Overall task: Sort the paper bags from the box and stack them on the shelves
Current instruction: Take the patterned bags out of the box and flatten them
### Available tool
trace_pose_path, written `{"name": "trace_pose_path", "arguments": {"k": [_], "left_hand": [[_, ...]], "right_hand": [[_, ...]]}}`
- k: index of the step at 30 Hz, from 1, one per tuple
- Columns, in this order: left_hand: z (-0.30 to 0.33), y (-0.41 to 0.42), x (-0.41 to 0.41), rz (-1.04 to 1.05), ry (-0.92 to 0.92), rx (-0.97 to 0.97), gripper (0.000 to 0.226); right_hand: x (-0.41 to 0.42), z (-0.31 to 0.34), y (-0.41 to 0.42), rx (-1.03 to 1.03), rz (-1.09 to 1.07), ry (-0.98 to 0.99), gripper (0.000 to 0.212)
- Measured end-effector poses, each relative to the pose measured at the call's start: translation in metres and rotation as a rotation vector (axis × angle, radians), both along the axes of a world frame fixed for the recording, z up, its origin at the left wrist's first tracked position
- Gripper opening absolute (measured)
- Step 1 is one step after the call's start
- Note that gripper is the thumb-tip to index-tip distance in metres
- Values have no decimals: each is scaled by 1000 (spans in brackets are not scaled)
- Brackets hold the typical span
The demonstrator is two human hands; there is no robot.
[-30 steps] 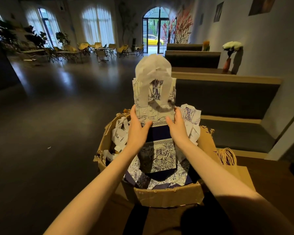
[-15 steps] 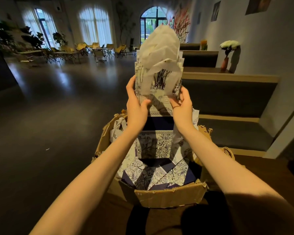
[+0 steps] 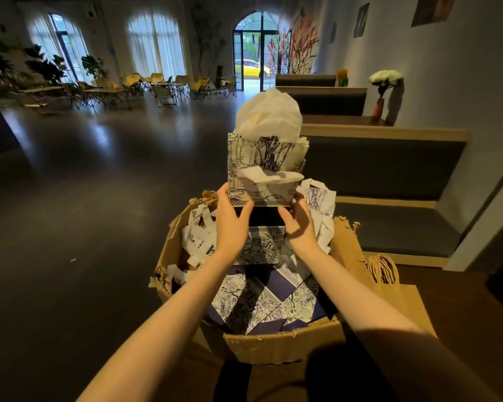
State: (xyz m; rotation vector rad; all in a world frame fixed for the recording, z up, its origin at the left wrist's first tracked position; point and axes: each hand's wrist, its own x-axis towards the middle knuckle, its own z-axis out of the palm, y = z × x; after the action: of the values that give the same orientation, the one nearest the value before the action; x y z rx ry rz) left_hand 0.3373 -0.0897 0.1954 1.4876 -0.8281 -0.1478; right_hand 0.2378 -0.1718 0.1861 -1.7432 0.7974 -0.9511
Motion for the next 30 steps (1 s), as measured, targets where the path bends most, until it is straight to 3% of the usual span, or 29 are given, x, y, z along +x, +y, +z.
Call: {"name": "trace_pose_path", "arguments": {"k": [6,10,13,16,18,20,26,30], "left_hand": [[-37,-2,18,-95,105,213,45],[-55,-6,25,-125,172,263,35],[-62,-6,29,-155,169,295,37],[-70,-6,33,-159,154,296,43],[-71,-7,33,-119,138,290,39],[-68,-8,34,-41,84,309,36],[-39,-4,28,28,-45,280,31],[-7,-2,14,-12,11,184,35]], "right_hand": [[9,-22,-12,180,71,208,35],[10,-38,-13,150,92,415,48],[14,-54,-15,133,104,480,12],[21,-64,-13,166,67,366,10],[24,-62,-8,175,38,249,40],[25,-57,-5,188,24,151,50],[16,-24,-4,137,35,-40,31],[6,2,-3,127,25,-84,45]]}}
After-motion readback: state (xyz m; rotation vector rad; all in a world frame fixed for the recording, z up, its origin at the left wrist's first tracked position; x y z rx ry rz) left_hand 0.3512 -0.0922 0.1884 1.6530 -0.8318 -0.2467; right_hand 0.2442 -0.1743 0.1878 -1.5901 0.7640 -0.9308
